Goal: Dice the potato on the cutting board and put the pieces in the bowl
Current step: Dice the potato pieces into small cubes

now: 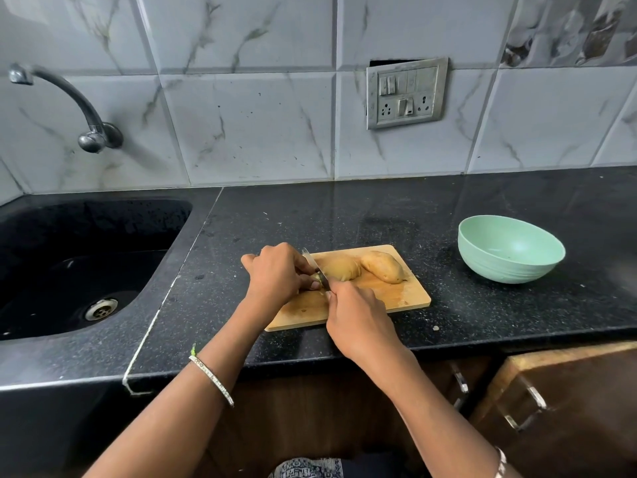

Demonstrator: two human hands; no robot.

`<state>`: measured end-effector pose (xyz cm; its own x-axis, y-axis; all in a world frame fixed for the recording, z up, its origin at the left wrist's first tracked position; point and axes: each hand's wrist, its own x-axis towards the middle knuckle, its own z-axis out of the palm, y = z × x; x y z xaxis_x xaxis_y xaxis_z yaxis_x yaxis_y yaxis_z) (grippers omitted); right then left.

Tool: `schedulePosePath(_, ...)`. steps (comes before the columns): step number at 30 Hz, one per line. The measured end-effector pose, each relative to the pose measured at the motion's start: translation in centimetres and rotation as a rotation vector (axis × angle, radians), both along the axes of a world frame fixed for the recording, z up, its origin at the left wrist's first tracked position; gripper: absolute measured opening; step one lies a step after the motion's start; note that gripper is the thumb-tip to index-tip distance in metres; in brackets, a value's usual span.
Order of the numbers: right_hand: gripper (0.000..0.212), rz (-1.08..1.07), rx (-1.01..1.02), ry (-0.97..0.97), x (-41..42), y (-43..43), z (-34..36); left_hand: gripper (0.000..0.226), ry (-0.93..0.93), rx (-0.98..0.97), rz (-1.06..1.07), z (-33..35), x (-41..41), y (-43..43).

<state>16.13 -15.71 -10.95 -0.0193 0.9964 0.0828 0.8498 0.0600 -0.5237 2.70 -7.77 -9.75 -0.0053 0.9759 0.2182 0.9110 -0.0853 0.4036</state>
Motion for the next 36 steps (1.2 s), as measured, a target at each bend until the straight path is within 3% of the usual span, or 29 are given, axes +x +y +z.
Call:
schedulePosePath(8, 0.04, 0.003, -0.04, -0.047, 0.4, -1.2, 0.1, 0.024, -0.018, 0.062, 0.018, -0.4, -0.1, -0.3)
schedulePosePath(18, 0.041, 0.001, 0.036, 0.111, 2.1, -2.7, 1.2, 0.032, -0.123, 0.019, 0.002, -0.5, -1.1, -0.9)
schedulePosePath(36, 0.05, 0.035, 0.001, 0.018, 0.8, -2.3, 0.0, 0.013, -0.105, 0.031, 0.01, -0.4, -0.9, -1.0)
